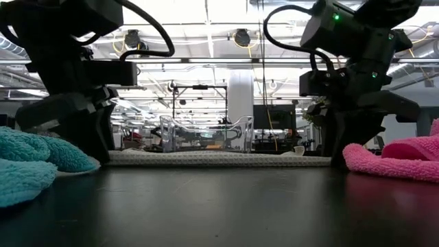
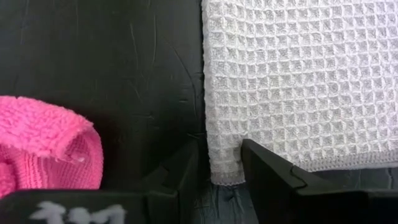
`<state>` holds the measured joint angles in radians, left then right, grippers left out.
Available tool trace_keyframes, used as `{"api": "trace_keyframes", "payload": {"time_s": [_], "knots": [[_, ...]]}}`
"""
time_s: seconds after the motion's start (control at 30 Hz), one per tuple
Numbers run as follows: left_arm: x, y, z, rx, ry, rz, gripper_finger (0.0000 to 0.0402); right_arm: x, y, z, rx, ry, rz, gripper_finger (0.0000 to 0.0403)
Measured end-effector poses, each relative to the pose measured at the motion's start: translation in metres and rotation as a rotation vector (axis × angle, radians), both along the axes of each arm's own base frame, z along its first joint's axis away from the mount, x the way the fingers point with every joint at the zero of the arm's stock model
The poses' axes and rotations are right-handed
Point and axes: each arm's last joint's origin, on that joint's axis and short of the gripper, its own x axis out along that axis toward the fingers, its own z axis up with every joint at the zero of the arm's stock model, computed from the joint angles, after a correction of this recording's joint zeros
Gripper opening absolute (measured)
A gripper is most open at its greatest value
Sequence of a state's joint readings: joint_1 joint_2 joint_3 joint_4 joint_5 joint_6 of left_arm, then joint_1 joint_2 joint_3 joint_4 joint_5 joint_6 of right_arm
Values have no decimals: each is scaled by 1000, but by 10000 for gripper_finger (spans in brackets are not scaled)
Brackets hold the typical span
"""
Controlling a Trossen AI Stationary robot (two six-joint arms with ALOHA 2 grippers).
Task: Fold microfiber towels
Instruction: Fold the gray microfiber cloth
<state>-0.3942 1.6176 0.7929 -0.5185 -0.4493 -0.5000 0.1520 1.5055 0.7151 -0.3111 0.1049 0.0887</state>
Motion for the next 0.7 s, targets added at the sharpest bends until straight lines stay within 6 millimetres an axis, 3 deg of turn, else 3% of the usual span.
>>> {"api": "trace_keyframes", "payload": {"time_s": [0.13,0.37,0.57,0.7], "knots": [[2,6,0,6,-16,51,129,0,0,0,5,0,-9,93],[4,13,0,-22,-2,68,14,0,0,0,33,-6,-82,9],[4,12,0,-53,12,60,8,-1,0,4,53,-23,-107,4],[4,11,0,-120,16,87,7,-1,0,21,88,-94,-147,2]]}}
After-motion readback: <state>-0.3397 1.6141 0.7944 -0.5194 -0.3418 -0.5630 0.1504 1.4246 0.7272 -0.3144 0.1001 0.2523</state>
